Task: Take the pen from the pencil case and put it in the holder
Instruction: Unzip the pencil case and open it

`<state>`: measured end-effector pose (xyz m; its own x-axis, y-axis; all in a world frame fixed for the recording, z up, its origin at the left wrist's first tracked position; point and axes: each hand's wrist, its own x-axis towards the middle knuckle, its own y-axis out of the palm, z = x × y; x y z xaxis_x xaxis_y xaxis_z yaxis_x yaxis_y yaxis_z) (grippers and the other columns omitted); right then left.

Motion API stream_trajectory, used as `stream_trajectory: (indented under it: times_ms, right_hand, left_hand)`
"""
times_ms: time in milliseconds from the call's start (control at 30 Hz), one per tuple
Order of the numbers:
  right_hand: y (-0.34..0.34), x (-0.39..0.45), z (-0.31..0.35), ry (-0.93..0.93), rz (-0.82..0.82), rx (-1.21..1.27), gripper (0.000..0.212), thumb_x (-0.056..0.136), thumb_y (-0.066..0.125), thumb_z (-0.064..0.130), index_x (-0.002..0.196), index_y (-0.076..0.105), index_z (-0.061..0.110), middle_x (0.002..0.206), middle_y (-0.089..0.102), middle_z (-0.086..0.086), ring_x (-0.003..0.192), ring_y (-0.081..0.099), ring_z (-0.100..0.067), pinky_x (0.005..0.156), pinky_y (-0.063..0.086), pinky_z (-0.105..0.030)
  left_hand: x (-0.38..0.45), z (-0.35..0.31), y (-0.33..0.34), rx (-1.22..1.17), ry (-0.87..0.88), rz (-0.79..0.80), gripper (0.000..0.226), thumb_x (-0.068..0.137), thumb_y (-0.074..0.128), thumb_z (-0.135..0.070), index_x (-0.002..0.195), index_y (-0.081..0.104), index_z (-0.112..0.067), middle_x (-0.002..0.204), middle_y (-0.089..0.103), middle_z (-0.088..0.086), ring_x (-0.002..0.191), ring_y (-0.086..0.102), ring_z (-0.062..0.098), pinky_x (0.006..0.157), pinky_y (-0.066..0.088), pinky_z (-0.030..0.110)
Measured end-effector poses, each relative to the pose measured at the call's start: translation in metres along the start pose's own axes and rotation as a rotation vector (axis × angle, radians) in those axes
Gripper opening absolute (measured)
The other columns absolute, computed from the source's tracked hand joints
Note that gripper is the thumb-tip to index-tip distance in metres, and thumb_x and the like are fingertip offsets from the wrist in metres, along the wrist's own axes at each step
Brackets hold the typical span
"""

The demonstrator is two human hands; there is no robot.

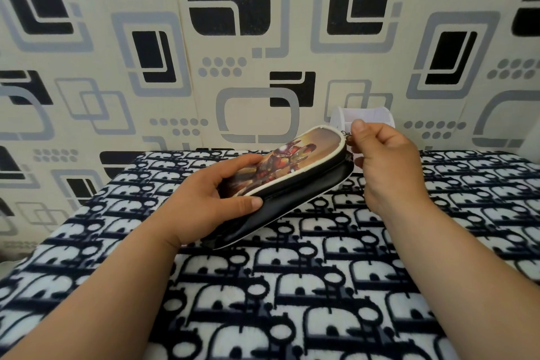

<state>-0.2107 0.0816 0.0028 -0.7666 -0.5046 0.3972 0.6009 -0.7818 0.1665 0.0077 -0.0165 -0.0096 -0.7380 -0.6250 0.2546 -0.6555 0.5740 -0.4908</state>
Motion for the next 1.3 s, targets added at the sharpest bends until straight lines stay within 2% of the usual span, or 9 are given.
stream_trajectory:
  times_ms: [133,233,367,533,700,800,933,1100,1300]
  right_hand:
    - [0.001,-0.002,0.002,-0.033,0.006,-0.030,0.028,0.083,0.061,0.030,0.055,0.064,0.028,0.058,0.062,0.014,0.053,0.053,0.006,0.049,0.042,-0.008]
    - [0.001,-0.004,0.002,-0.052,0.034,-0.052,0.024,0.084,0.060,0.029,0.060,0.064,0.028,0.055,0.064,0.019,0.054,0.054,0.008,0.050,0.042,-0.006]
    - [0.003,-0.007,0.004,-0.098,0.063,-0.077,0.021,0.084,0.060,0.028,0.064,0.063,0.027,0.057,0.062,0.015,0.053,0.053,0.009,0.050,0.040,-0.004]
    - [0.004,-0.010,0.004,-0.150,0.115,-0.115,0.017,0.084,0.060,0.028,0.067,0.063,0.028,0.055,0.063,0.028,0.055,0.054,0.011,0.052,0.039,-0.002]
    - [0.005,-0.013,0.002,-0.168,0.148,-0.142,0.020,0.083,0.061,0.030,0.064,0.062,0.027,0.049,0.057,0.026,0.048,0.048,0.010,0.051,0.038,-0.003]
    - [0.007,-0.015,0.001,-0.167,0.166,-0.147,0.020,0.082,0.062,0.030,0.062,0.063,0.029,0.054,0.061,0.024,0.053,0.053,0.008,0.054,0.041,-0.003]
    - [0.009,-0.016,0.001,-0.164,0.178,-0.172,0.017,0.080,0.064,0.030,0.063,0.064,0.030,0.060,0.065,0.024,0.061,0.057,0.007,0.058,0.044,-0.004]
    - [0.011,-0.022,0.004,-0.202,0.231,-0.232,0.013,0.078,0.066,0.027,0.065,0.064,0.027,0.059,0.063,0.022,0.059,0.055,0.003,0.056,0.042,-0.005]
    - [0.017,-0.031,0.006,-0.248,0.300,-0.276,0.013,0.077,0.068,0.017,0.069,0.064,0.027,0.062,0.065,0.017,0.061,0.056,0.004,0.059,0.043,-0.005]
  left_hand:
    - [0.002,0.001,0.000,0.023,-0.034,-0.040,0.058,0.061,0.071,-0.039,0.116,0.054,-0.053,0.105,0.060,-0.039,0.093,0.060,-0.010,0.078,0.044,0.008]
    - [0.003,0.002,0.000,0.024,-0.054,-0.068,0.058,0.061,0.071,-0.041,0.114,0.054,-0.054,0.108,0.062,-0.031,0.091,0.061,-0.008,0.080,0.045,0.014]
    - [0.004,0.004,0.001,-0.022,-0.091,-0.111,0.056,0.058,0.072,-0.040,0.111,0.057,-0.053,0.111,0.065,-0.016,0.091,0.064,0.003,0.085,0.049,0.027]
    - [0.006,0.005,0.003,-0.065,-0.118,-0.147,0.053,0.059,0.072,-0.039,0.110,0.060,-0.048,0.107,0.068,-0.014,0.091,0.065,0.005,0.085,0.049,0.028]
    - [0.007,0.003,0.007,-0.081,-0.133,-0.183,0.056,0.058,0.071,-0.040,0.113,0.059,-0.044,0.108,0.067,-0.015,0.091,0.064,0.001,0.081,0.046,0.023]
    - [0.006,0.001,0.008,-0.095,-0.151,-0.197,0.059,0.058,0.071,-0.040,0.116,0.059,-0.041,0.109,0.066,-0.011,0.095,0.064,0.007,0.084,0.048,0.026]
    - [0.006,0.000,0.012,-0.115,-0.162,-0.204,0.053,0.060,0.075,-0.040,0.111,0.059,-0.046,0.107,0.066,-0.012,0.091,0.064,0.005,0.075,0.046,0.021]
    - [0.008,0.000,0.016,-0.142,-0.181,-0.235,0.046,0.055,0.072,-0.047,0.098,0.060,-0.054,0.106,0.066,-0.014,0.091,0.065,0.006,0.077,0.049,0.023]
    - [0.010,0.003,0.017,-0.178,-0.199,-0.254,0.054,0.054,0.071,-0.048,0.107,0.060,-0.049,0.107,0.066,-0.010,0.091,0.066,0.010,0.078,0.052,0.029]
